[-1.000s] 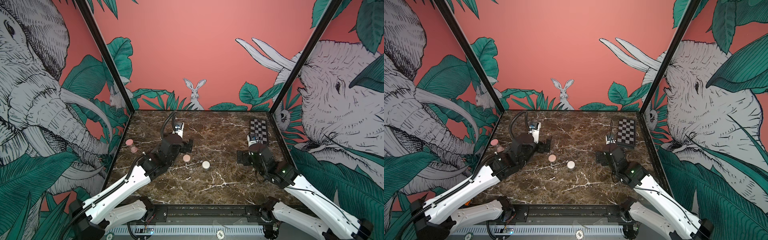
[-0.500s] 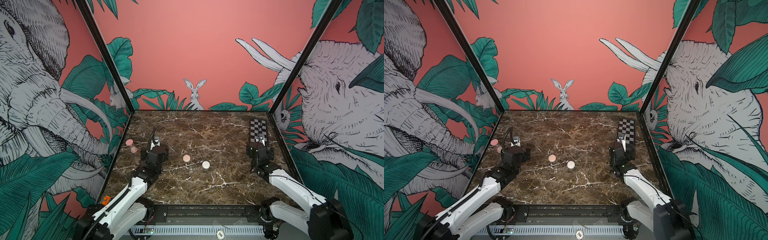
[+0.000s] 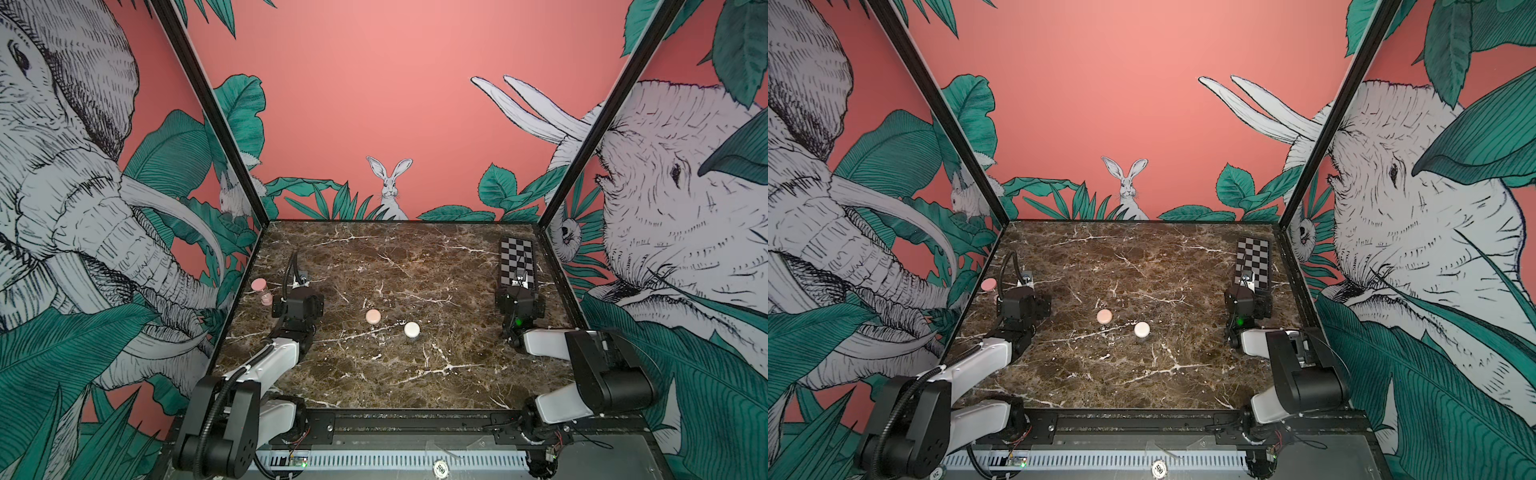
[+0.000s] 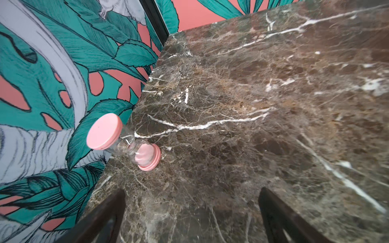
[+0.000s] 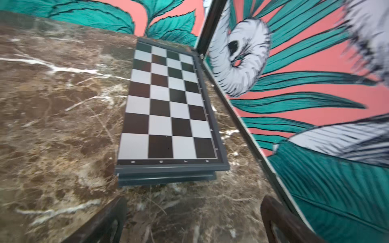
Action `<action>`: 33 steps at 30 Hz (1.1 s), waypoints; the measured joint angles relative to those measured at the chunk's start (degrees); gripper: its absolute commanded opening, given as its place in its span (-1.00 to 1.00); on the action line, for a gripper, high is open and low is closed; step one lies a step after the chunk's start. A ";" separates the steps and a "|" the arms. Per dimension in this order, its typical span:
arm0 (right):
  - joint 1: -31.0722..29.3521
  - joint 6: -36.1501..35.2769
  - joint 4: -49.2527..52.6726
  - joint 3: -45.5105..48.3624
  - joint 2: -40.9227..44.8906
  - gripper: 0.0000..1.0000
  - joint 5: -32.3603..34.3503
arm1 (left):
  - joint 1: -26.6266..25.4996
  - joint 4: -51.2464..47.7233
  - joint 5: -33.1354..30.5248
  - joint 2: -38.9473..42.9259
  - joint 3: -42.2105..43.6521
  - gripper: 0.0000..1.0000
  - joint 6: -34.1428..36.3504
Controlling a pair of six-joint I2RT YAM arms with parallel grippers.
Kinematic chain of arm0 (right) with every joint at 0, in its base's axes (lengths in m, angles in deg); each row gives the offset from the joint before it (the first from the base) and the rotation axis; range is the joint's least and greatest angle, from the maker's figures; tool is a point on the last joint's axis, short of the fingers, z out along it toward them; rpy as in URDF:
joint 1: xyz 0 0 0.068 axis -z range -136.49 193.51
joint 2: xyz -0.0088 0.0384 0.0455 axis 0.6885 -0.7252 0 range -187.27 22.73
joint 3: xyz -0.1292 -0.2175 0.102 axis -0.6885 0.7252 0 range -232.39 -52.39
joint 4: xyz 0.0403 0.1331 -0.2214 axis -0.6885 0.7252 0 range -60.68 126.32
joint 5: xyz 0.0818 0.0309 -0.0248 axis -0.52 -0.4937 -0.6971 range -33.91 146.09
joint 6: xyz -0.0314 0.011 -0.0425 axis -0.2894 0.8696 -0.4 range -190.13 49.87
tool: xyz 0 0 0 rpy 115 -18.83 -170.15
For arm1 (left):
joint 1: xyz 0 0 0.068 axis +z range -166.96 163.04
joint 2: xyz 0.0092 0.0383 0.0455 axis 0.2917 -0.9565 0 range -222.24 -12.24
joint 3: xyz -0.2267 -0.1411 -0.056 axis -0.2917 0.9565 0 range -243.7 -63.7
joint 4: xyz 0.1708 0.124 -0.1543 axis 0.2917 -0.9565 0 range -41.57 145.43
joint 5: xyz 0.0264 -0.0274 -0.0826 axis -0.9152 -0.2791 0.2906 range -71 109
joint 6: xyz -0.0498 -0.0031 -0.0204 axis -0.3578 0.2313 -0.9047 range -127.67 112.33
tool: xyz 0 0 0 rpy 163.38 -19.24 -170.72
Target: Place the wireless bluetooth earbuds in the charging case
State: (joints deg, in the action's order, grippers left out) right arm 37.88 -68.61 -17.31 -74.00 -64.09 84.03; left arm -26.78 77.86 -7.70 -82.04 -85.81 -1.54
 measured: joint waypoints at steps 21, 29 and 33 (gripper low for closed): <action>2.14 0.85 -2.43 0.39 -1.01 0.96 -7.82 | 6.01 25.07 17.53 -20.28 -1.09 0.98 0.90; 2.14 0.85 -2.43 0.39 -1.01 0.96 -7.87 | 6.01 26.84 18.18 -20.28 -1.09 0.98 0.63; 2.14 0.85 -2.43 0.39 -1.01 0.96 -7.87 | 6.01 26.80 18.40 -20.28 -1.09 0.98 0.44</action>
State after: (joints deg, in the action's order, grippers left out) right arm 40.03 -67.76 -19.74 -73.61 -65.10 76.17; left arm -20.77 104.66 10.71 -102.32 -86.90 -1.10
